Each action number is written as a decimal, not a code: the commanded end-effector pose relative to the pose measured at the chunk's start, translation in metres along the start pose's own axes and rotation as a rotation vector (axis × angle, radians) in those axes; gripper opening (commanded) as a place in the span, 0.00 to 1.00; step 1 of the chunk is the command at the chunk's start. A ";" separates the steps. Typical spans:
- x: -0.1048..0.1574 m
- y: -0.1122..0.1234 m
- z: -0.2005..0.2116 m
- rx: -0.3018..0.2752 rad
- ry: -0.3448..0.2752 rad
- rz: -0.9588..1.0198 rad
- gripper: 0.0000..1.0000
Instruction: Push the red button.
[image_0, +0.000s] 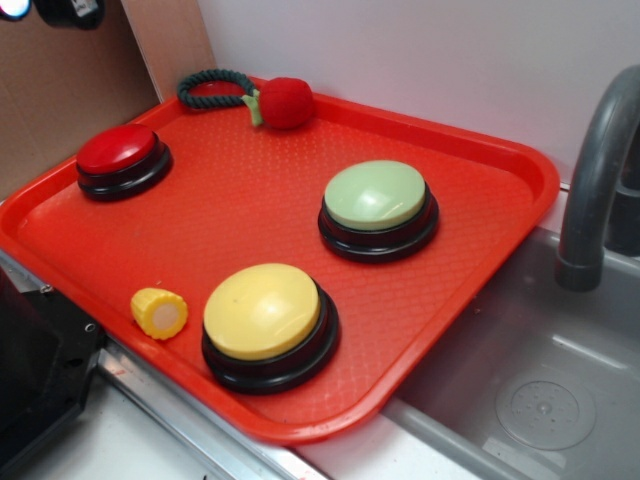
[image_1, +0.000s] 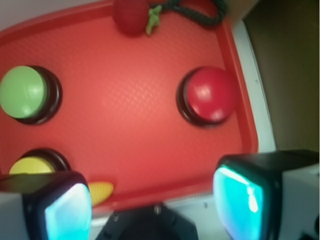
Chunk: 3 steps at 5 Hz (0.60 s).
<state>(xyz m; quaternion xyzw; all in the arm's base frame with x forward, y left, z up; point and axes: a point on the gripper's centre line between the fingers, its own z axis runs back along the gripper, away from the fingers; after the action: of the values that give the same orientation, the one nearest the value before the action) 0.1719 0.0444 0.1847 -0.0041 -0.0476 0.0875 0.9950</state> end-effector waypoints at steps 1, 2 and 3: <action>0.005 0.062 -0.044 0.015 -0.121 0.420 1.00; 0.010 0.082 -0.064 0.021 -0.119 0.482 1.00; 0.018 0.094 -0.086 0.055 -0.120 0.502 1.00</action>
<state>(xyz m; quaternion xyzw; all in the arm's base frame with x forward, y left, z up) 0.1848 0.1348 0.0907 0.0119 -0.0833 0.3264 0.9415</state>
